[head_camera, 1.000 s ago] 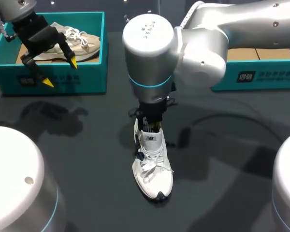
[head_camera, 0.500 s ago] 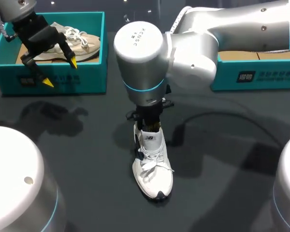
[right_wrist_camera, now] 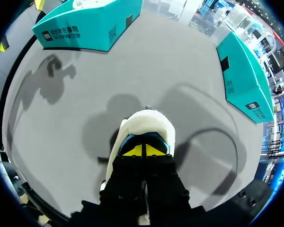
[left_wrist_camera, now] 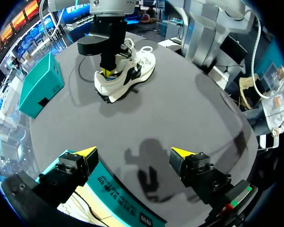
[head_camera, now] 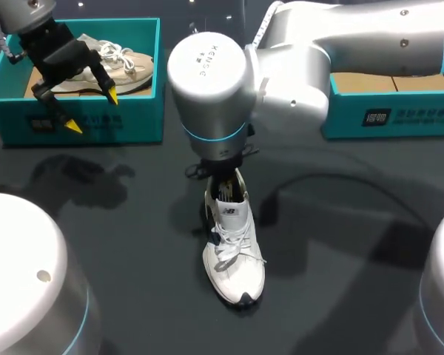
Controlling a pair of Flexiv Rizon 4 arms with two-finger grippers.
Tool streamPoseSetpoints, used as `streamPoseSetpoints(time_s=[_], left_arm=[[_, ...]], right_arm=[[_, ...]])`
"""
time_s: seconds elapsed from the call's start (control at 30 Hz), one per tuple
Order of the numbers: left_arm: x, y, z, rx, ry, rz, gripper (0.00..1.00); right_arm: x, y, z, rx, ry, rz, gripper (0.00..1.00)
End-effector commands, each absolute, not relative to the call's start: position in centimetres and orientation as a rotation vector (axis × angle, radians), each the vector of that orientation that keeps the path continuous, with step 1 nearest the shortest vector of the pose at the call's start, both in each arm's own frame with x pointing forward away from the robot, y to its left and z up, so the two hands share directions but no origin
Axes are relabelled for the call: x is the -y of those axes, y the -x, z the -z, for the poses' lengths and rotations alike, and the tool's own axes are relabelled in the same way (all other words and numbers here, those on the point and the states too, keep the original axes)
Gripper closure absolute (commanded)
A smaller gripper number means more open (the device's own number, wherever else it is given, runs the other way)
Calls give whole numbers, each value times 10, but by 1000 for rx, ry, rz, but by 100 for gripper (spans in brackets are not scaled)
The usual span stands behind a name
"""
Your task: Take the shoe out of the shoebox, open the shoe tongue, remove and reinsert the insole, then place the shoe into the shoebox
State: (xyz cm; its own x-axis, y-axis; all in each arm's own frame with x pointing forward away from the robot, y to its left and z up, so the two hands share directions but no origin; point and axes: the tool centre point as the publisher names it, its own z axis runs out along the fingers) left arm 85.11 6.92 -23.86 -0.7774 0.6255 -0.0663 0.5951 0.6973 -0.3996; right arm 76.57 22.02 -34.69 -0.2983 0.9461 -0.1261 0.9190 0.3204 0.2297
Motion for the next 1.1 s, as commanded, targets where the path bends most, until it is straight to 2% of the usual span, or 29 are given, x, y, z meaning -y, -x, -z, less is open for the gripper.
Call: streamPoseSetpoints(time_s=[0.03,0.47,0.9,1.0,1.1], left_arm=[[-70,-850,238,2827,1019,-621,0],[-70,-850,238,2827,1019,-621,0],[-70,-850,238,2827,1019,-621,0],[-70,-850,238,2827,1019,-621,0],[-70,-850,238,2827,1019,-621,0]], right_arm=[[-223,-776,371,-2397,-1716,-160,100],[-228,-763,344,-2313,-1678,-141,100],[-216,-763,407,-2454,-1773,-129,100],[-220,-757,404,-2468,-1768,-129,100],[-223,-752,380,-2414,-1711,-113,100]])
